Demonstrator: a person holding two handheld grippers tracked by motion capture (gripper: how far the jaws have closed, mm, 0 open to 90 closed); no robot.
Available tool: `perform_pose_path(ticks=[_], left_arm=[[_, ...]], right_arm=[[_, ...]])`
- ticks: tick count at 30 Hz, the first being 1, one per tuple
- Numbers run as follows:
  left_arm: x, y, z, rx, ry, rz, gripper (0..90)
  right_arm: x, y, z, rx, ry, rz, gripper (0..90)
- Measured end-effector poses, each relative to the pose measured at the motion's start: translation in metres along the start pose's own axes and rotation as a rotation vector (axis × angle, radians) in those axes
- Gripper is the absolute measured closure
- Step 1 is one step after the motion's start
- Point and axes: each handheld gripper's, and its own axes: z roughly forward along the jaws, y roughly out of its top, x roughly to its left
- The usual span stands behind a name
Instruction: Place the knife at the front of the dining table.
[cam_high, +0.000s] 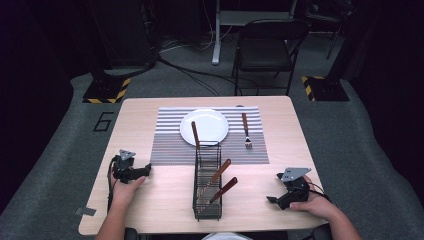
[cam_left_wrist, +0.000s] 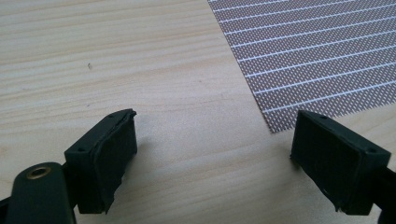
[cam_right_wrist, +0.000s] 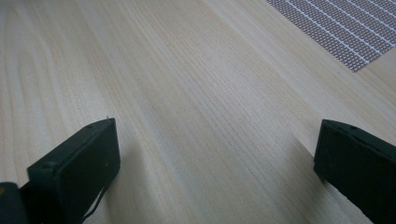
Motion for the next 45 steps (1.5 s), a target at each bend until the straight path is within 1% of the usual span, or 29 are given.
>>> perform_pose_path(ticks=[17, 18, 22, 24, 25, 26, 27, 28, 31, 33, 34, 35, 36, 37, 38, 39, 40, 41, 42, 43, 44, 45], left_arm=[[0.000, 0.000, 0.000, -0.001, -0.004, 0.003, 14.2], [0.000, 0.001, -0.001, 0.007, -0.008, -0.006, 15.9], [-0.001, 0.002, -0.002, 0.012, -0.013, -0.012, 19.1], [0.001, 0.004, -0.004, 0.017, -0.046, -0.028, 21.4], [0.001, 0.005, -0.005, 0.011, -0.055, -0.045, 23.7], [0.001, 0.005, -0.005, 0.011, -0.055, -0.045, 24.3], [0.000, 0.007, -0.009, -0.007, -0.063, -0.042, 27.0], [0.000, 0.007, -0.009, -0.007, -0.063, -0.042, 27.9], [-0.003, 0.013, -0.015, -0.021, -0.090, -0.042, 30.8], [-0.007, 0.019, -0.020, -0.027, -0.089, -0.036, 34.4], [-0.009, 0.022, -0.022, -0.033, -0.097, -0.035, 34.9], [-0.014, 0.029, -0.027, -0.031, -0.110, -0.043, 35.3], [-0.014, 0.029, -0.027, -0.031, -0.110, -0.043, 36.5], [-0.017, 0.033, -0.030, -0.025, -0.117, -0.045, 37.5], [-0.020, 0.035, -0.032, -0.037, -0.121, -0.044, 37.5], [-0.025, 0.040, -0.034, -0.040, -0.132, -0.040, 38.4], [-0.025, 0.040, -0.034, -0.040, -0.132, -0.040, 38.4], [-0.028, 0.043, -0.036, -0.032, -0.138, -0.031, 38.4], [-0.032, 0.045, -0.036, -0.041, -0.143, -0.024, 38.5], [-0.037, 0.048, -0.038, -0.038, -0.156, -0.019, 39.2], [-0.037, 0.048, -0.038, -0.038, -0.156, -0.019, 39.4], [-0.042, 0.053, -0.039, -0.039, -0.166, -0.010, 39.8]], right_arm=[[0.000, 0.000, 0.000, -0.001, 0.000, -0.004, 0.0], [0.000, 0.000, 0.000, -0.001, 0.000, -0.004, 0.0], [0.000, 0.000, 0.000, -0.001, 0.000, -0.004, 0.0], [0.000, 0.000, 0.000, -0.004, 0.002, -0.003, 0.0], [0.000, 0.000, 0.000, -0.001, 0.000, -0.004, 0.0], [0.000, 0.000, 0.000, -0.001, 0.000, -0.004, 0.0], [0.000, 0.000, 0.000, -0.001, 0.000, -0.004, 0.0], [0.000, 0.000, 0.000, -0.001, 0.000, -0.004, 0.0], [0.000, 0.000, 0.000, -0.001, 0.000, -0.004, 0.0], [0.000, 0.000, 0.000, -0.001, 0.000, 0.001, 0.0], [0.000, 0.000, 0.000, -0.001, 0.000, -0.004, 0.0], [0.000, 0.000, 0.000, -0.001, -0.001, 0.001, 0.0], [0.000, 0.000, 0.000, -0.001, -0.001, 0.001, 0.0], [0.000, 0.000, 0.000, -0.001, -0.001, 0.001, 0.0], [0.000, 0.000, 0.000, -0.001, -0.001, 0.001, 0.0], [0.000, 0.000, 0.000, 0.000, -0.001, 0.001, 0.0], [0.000, 0.000, 0.000, 0.000, -0.001, 0.001, 0.0], [0.000, 0.000, 0.000, -0.001, -0.001, -0.003, 0.0], [0.000, 0.000, 0.000, -0.001, 0.000, -0.003, 0.0], [0.000, 0.000, 0.000, -0.001, -0.001, 0.001, 0.0], [0.000, 0.000, 0.000, -0.001, -0.001, 0.001, 0.0], [0.000, 0.000, 0.000, -0.001, 0.000, 0.000, 0.0]])
